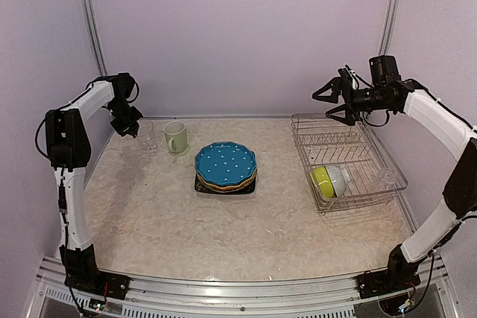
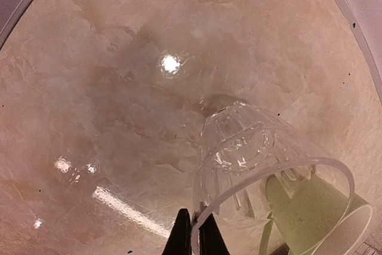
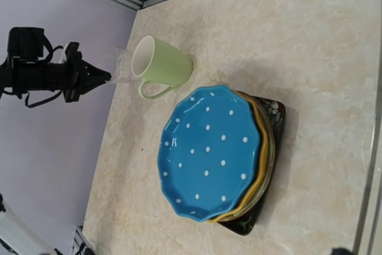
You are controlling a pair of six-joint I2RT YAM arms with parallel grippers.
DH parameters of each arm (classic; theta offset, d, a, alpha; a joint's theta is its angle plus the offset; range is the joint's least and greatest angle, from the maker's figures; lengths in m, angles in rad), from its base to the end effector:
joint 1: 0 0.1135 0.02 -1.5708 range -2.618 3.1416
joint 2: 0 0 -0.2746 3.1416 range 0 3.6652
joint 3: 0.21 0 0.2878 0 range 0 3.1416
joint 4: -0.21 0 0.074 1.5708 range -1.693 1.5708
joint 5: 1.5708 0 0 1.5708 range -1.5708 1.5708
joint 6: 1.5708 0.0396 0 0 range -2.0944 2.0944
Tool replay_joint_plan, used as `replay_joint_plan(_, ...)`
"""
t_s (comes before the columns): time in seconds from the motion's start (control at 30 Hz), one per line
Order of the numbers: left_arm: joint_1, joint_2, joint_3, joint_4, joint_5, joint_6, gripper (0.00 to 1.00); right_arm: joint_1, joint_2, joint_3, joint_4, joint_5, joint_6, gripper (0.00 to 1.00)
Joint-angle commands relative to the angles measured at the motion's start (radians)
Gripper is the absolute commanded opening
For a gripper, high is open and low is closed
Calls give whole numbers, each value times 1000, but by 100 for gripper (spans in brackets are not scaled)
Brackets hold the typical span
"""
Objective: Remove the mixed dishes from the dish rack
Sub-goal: Place the cup at the corner of the board.
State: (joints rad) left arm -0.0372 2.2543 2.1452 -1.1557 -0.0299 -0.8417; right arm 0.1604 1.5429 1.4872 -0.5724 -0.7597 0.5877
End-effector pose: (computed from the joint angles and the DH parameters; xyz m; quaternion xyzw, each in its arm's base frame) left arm 0.5137 -0.0179 0.2471 -0.3890 0.9084 -0.0515 0.1442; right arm 0.3706 0.0876 0.3719 0.0109 0.8443 0.4616 0.2719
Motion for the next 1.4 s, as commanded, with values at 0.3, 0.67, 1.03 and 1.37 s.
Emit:
replay_joint_plan(0.3, -20, 94, 73, -17, 9, -19, 5, -28, -44, -21, -41, 24, -26, 99)
replay_joint_plan(0.67, -23, 70, 73, -9, 12, -8, 39, -40, -41, -16, -55, 21, -49, 99)
replay_joint_plan(1.03, -46, -98, 58, 54, -23, 83, 97, -73, -53, 91, -294, 221, -241, 99)
replay_joint_plan(1.37, -164, -336, -104, 327, -63, 255, 99, -91, -179, -11, -496, 537, -290, 99)
